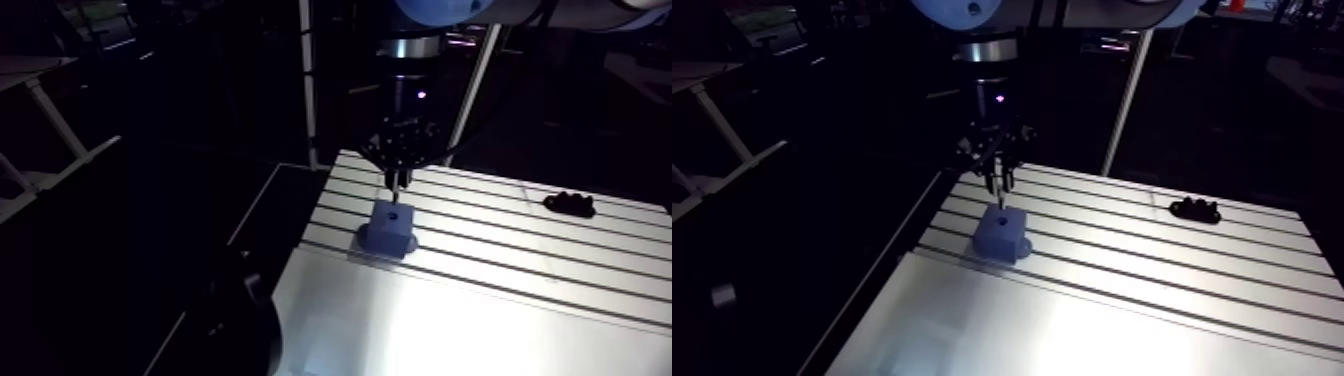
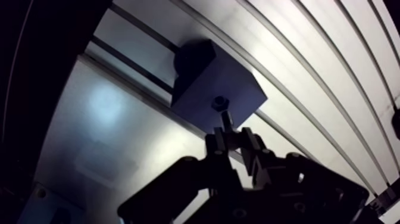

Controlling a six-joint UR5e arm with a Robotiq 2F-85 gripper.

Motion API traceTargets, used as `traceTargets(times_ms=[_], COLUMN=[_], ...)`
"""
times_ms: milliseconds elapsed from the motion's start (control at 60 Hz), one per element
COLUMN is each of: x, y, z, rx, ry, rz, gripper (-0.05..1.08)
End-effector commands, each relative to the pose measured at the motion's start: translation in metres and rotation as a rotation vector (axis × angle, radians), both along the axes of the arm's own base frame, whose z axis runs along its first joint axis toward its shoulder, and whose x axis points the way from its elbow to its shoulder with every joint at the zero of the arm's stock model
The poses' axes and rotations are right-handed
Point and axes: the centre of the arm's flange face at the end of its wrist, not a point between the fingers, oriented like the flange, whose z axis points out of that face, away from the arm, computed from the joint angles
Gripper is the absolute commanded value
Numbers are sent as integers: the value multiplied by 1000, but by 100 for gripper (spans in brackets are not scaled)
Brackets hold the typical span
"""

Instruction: Pick up the M10 bolt and insert it into the hex recess until seated.

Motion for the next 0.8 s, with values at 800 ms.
traceTargets(times_ms=[800], x=[1], y=[0], z=[-21], rx=[2], ry=[-16], rz=[0], gripper=[99])
